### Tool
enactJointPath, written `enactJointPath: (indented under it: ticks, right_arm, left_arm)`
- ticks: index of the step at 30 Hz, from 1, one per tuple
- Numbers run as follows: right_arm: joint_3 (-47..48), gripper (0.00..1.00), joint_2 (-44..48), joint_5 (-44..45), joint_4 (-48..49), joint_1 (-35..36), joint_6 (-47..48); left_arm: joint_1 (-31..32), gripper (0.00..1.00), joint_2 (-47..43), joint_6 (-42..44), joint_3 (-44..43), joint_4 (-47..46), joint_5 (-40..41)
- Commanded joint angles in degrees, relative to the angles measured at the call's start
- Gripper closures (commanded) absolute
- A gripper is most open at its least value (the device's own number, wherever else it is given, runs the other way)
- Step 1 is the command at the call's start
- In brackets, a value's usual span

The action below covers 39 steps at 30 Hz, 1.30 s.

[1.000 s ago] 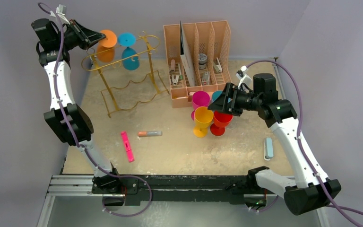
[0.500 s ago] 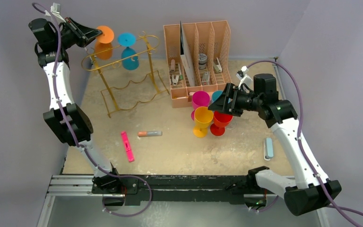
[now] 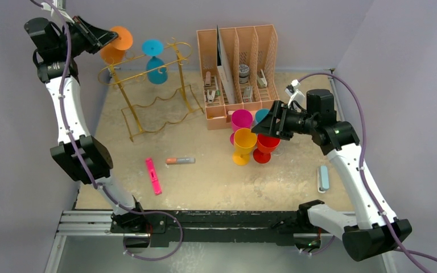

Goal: Take the wine glass off the wine glass rack
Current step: Pick up the wine glass from the wine rack, then place the wine glass at the center of the board.

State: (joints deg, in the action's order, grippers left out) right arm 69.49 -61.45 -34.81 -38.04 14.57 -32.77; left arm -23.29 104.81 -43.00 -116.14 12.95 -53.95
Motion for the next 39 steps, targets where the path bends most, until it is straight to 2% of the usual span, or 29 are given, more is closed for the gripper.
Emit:
enactJointPath:
  ticks: [1,5,7,10,20,28,36,39]
  right_arm:
    - [0.9,0.31,0.7,-0.8,-0.3,-0.1,0.7]
    - [0.5,0.3,0.9,-2.1,1.6,-0.1,0.6]
    - [0.5,0.29,1.0,-2.4,1.9,-0.1,0.7]
    - [0.2,0.28,1.4,-2.4,2.3,0.0,0.7]
    - [-0.6,0.27,1.4,-2.9,3.5,-0.1,0.2]
    - [-0.8,0.27,1.2,-4.3,5.2,-0.1,-0.4]
    - [-1.8,0.27,1.1,-5.3,7.3,-0.1,-1.5]
    - [-2.1,0.27,1.2,-5.6,8.1,-0.1,-1.8]
  left_arm:
    - [-0.5,1.0,-6.2,7.9,-0.5,0.1,0.9]
    - [-0.5,1.0,-11.8,12.1,3.7,0.2,1.5]
    - [-0.7,1.0,-15.1,14.9,6.7,1.7,4.5]
    - [-0.7,1.0,-19.2,15.5,11.7,0.1,4.9]
    - [-0.7,1.0,-28.6,13.4,21.7,-5.4,-2.8]
    - [-0.6,1.0,-34.3,11.9,28.7,-8.8,-12.3]
    - [0.0,1.0,-38.3,10.3,30.3,-11.3,-15.2]
    - [1.4,1.0,-39.0,5.2,31.8,-17.0,-17.0]
